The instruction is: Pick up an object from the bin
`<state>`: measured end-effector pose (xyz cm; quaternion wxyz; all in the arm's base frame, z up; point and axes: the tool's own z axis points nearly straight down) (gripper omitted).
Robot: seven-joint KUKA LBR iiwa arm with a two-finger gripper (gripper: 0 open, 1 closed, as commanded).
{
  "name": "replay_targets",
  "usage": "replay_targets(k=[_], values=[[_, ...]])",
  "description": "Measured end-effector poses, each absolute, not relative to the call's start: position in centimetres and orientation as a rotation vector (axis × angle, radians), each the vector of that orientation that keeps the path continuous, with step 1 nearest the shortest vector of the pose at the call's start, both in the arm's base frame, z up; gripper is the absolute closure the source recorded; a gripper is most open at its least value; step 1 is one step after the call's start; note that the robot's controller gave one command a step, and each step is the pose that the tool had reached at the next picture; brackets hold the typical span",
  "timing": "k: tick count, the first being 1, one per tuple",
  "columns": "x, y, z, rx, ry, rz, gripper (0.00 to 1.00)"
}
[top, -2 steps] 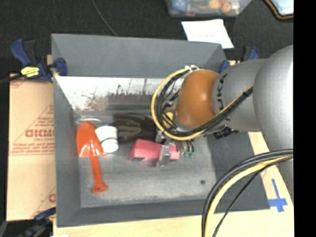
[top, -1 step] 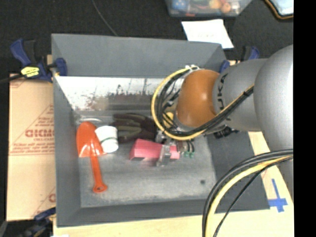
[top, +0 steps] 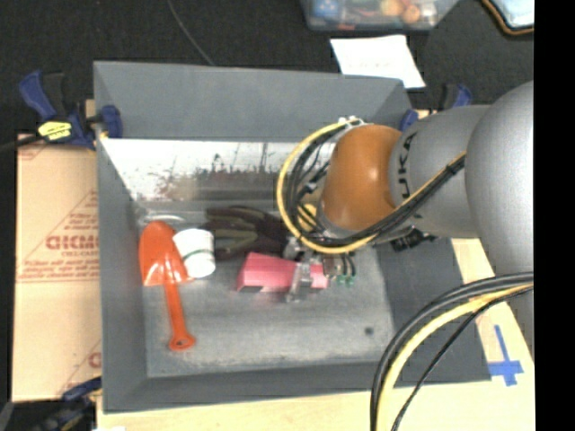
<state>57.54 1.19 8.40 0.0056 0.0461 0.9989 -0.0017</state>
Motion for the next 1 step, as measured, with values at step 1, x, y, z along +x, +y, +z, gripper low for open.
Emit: replay_targets(k=[1], values=[[57.22,1.15,11.22,0.145,3.14,-0.006,1.0]])
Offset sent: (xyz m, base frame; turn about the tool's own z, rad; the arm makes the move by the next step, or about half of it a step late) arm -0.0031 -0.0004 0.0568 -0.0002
